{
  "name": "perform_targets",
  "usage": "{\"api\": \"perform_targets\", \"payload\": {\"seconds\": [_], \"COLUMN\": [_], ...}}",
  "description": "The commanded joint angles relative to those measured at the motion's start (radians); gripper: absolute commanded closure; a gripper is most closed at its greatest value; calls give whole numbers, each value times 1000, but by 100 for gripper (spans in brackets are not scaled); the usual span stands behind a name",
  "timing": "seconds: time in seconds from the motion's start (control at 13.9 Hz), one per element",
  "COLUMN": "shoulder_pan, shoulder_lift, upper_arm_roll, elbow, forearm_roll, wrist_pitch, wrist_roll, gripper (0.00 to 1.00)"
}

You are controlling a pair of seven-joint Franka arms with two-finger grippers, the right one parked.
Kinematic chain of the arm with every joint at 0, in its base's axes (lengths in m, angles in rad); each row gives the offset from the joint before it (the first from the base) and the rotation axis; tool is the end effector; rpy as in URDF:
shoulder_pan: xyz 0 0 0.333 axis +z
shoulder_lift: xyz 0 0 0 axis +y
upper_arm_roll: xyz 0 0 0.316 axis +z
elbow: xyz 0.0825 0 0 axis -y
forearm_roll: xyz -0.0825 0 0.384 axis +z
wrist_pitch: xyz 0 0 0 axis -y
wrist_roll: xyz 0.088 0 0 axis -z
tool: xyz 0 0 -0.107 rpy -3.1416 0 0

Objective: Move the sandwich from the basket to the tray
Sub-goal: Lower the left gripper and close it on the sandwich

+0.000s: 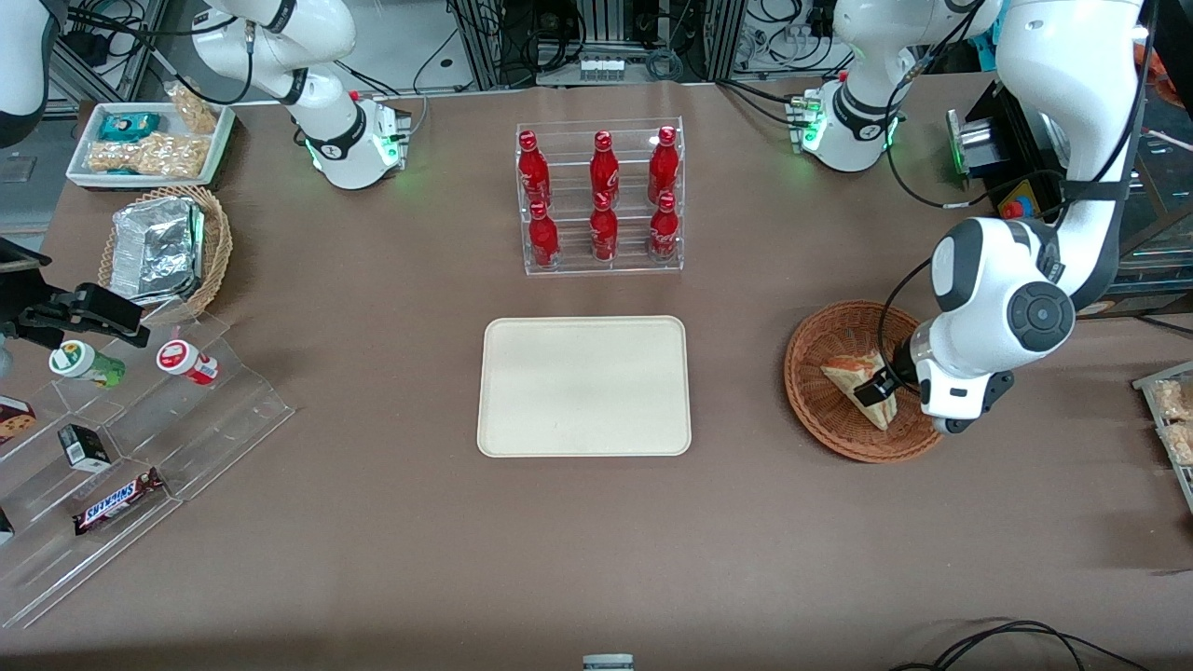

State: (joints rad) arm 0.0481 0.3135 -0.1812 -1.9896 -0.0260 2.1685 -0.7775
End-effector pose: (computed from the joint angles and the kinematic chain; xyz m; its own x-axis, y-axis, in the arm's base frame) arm 0.5847 -0.0761 0.2979 0.7766 0.6131 -0.1453 0.6148 -0.7878 -0.0379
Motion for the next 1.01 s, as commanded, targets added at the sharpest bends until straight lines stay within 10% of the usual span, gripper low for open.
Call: {"api": "perform_targets", "payload": {"seconds": [0.0, 0.65, 0.72, 0.79, 0.94], "shoulder_pan": [3, 6, 6, 7, 18], "shoulder_lift": [24, 96, 104, 108, 118], "upper_arm_roll": [-3, 0, 0, 2, 0], "elbow": [-5, -1, 3, 8, 28], "forearm_roll": [3, 5, 3, 3, 3], "wrist_pitch": [21, 34, 46, 47, 42], "wrist_roll": [-20, -19, -28, -57, -77], "gripper": [0, 0, 14, 53, 74]}}
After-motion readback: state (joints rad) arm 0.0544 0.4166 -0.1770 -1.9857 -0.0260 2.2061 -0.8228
